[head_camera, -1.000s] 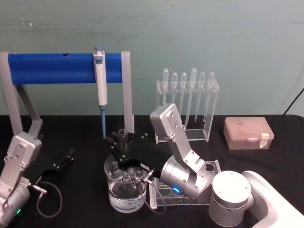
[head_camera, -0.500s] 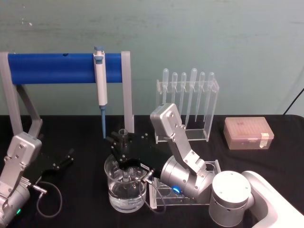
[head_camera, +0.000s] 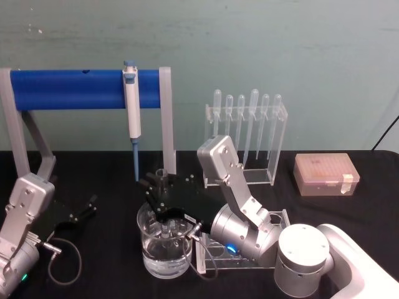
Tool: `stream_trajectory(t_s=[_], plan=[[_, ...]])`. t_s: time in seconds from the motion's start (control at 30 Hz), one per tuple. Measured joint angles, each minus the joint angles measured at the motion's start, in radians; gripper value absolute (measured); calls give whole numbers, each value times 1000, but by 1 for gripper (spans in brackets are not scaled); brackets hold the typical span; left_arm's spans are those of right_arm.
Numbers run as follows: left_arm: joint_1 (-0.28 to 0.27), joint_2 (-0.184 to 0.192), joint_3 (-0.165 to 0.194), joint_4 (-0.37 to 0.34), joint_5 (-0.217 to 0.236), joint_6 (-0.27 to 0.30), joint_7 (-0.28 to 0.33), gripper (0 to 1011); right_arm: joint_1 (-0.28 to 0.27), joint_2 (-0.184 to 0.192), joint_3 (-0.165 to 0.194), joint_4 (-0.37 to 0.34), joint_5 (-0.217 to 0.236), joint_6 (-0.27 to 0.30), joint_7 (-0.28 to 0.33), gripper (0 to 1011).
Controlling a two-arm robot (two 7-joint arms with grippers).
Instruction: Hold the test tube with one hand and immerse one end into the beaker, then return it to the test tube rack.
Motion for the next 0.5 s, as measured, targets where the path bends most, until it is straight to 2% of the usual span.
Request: stream_trajectory(t_s=[0.5], plan=[[0,0,0,0,0,0,0,1000,0,0,0,0,0,0,0,127]])
